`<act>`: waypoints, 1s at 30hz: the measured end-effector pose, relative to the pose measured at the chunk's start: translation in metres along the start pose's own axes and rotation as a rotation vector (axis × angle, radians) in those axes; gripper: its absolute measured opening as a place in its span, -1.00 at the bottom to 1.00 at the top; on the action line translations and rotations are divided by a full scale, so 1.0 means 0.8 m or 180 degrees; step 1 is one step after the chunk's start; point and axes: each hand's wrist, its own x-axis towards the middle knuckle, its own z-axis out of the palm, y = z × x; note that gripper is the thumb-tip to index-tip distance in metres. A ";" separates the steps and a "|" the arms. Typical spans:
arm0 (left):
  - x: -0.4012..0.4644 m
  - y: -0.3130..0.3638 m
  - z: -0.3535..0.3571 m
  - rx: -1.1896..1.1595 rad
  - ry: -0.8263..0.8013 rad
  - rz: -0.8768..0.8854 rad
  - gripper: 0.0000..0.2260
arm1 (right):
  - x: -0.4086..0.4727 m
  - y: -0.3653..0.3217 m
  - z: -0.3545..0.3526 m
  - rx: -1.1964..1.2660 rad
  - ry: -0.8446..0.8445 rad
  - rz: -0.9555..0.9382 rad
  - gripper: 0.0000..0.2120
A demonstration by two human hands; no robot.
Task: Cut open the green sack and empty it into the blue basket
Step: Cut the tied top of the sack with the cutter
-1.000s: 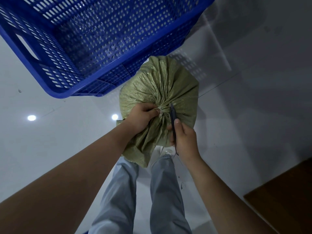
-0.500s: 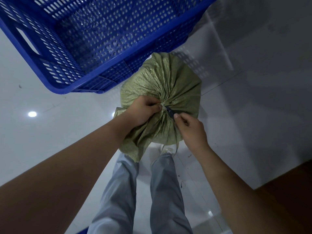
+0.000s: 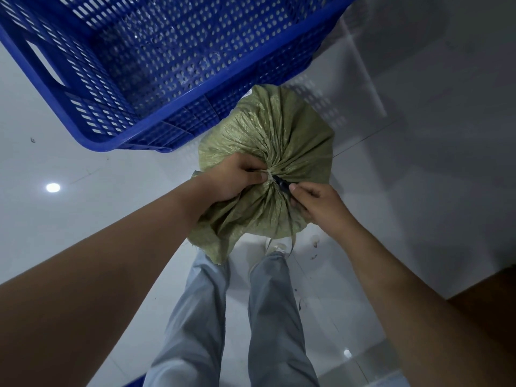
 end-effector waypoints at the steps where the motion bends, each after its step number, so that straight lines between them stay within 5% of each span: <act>1: 0.000 0.000 -0.002 0.0032 -0.0078 -0.0017 -0.82 | 0.002 -0.003 -0.004 0.0019 -0.0167 0.0041 -0.67; 13: 0.000 -0.001 -0.011 0.0365 -0.0477 0.0075 -0.76 | 0.011 -0.020 -0.021 -0.0162 -0.0874 0.0330 -0.65; 30: 0.009 -0.007 0.003 0.0244 -0.0139 0.0207 -0.79 | -0.010 -0.014 -0.020 0.0399 -0.1271 0.0580 -0.61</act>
